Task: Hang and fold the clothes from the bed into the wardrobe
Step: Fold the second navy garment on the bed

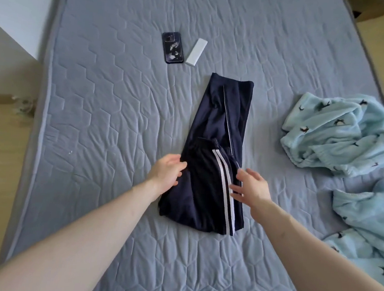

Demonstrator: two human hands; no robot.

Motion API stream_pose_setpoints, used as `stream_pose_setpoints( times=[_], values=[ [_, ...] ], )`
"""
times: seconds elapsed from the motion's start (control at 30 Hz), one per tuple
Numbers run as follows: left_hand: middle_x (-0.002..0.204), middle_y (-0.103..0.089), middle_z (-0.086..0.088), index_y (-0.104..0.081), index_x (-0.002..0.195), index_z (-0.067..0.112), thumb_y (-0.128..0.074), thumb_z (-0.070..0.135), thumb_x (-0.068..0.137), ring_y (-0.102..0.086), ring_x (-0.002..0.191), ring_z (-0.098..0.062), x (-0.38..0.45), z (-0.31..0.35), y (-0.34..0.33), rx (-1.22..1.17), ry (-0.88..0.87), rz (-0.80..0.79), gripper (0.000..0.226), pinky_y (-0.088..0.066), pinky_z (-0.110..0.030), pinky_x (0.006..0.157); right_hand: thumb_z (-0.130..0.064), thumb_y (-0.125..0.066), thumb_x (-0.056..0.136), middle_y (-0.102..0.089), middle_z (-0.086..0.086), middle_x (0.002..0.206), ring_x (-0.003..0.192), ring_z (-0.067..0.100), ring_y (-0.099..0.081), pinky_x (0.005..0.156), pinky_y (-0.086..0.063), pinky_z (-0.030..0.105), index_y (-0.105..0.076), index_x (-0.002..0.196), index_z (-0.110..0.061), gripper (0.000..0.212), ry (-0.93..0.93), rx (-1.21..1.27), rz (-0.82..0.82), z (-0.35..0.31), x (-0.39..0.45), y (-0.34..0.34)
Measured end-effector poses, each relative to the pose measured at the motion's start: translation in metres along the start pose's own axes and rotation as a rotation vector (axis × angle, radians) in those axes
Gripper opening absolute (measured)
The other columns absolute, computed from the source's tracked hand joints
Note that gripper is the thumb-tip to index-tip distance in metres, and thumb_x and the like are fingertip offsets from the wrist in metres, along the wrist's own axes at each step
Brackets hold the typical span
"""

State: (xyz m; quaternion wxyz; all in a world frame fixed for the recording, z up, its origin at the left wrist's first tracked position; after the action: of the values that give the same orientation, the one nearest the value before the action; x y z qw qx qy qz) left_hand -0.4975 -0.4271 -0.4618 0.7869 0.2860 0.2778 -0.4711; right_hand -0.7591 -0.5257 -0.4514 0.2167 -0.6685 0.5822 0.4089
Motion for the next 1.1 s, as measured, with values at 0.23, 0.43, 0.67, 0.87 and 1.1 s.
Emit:
stream_pose_setpoints(
  times=[0.23, 0.43, 0.67, 0.87, 1.1],
  values=[
    [0.156, -0.044, -0.002, -0.037, 0.155, 0.018, -0.077, 0.055, 0.078, -0.049, 0.137, -0.024, -0.004, -0.115, 0.022, 0.329, 0.259, 0.096, 0.094, -0.038, -0.029, 0.098, -0.044, -0.078, 0.083, -0.052, 0.003, 0.151, 0.129, 0.026, -0.059, 0.105, -0.049, 0.038, -0.028, 0.16, -0.018, 0.095, -0.009, -0.524, 0.09, 0.084, 0.018, 0.021],
    [0.114, -0.068, 0.005, -0.056, 0.127, 0.021, -0.085, 0.056, 0.064, -0.068, 0.101, -0.017, 0.002, -0.149, -0.001, 0.033, 0.351, 0.079, 0.078, -0.059, -0.038, 0.087, -0.043, -0.077, 0.086, -0.067, 0.001, 0.128, 0.115, 0.025, -0.066, 0.101, -0.054, 0.042, -0.048, 0.146, -0.017, 0.072, -0.127, -0.349, 0.08, 0.132, 0.038, 0.02],
    [0.097, -0.073, 0.0, -0.069, 0.107, 0.023, -0.071, 0.033, 0.086, -0.062, 0.073, -0.016, -0.005, -0.148, -0.002, 0.13, 0.332, 0.049, 0.023, -0.038, -0.025, 0.052, -0.027, -0.076, 0.09, -0.075, -0.002, 0.101, 0.091, 0.016, -0.071, 0.069, -0.05, 0.026, -0.065, 0.101, -0.023, 0.017, -0.196, -0.158, 0.001, 0.154, 0.039, 0.011],
    [0.103, -0.075, 0.0, -0.072, 0.109, 0.023, -0.071, 0.028, 0.085, -0.07, 0.094, -0.022, -0.076, -0.158, 0.005, 0.206, 0.418, -0.003, 0.025, -0.056, -0.031, 0.083, -0.023, -0.074, 0.089, -0.076, 0.009, 0.102, 0.092, 0.027, -0.073, 0.08, -0.061, 0.039, -0.064, 0.106, -0.014, 0.022, -0.322, -0.222, -0.034, 0.182, -0.013, 0.029],
    [0.111, -0.07, -0.004, -0.068, 0.115, 0.015, -0.071, 0.029, 0.084, -0.066, 0.095, -0.022, -0.214, -0.225, 0.01, 0.399, 0.636, -0.231, 0.034, -0.049, -0.027, 0.071, -0.015, -0.07, 0.092, -0.074, 0.014, 0.094, 0.082, 0.03, -0.072, 0.071, -0.062, 0.04, -0.064, 0.107, -0.006, 0.019, -0.581, -0.354, -0.114, 0.26, -0.143, 0.066]
  ],
)
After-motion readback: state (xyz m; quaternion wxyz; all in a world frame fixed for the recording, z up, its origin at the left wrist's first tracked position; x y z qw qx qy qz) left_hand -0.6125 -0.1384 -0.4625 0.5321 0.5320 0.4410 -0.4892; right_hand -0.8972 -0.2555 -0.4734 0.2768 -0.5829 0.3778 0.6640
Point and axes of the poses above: each hand's wrist, its own x-axis towards the middle knuckle, its own y-axis out of the back of the hand, z = x × y, the point moved 9 cm from there along x, towards the middle knuckle
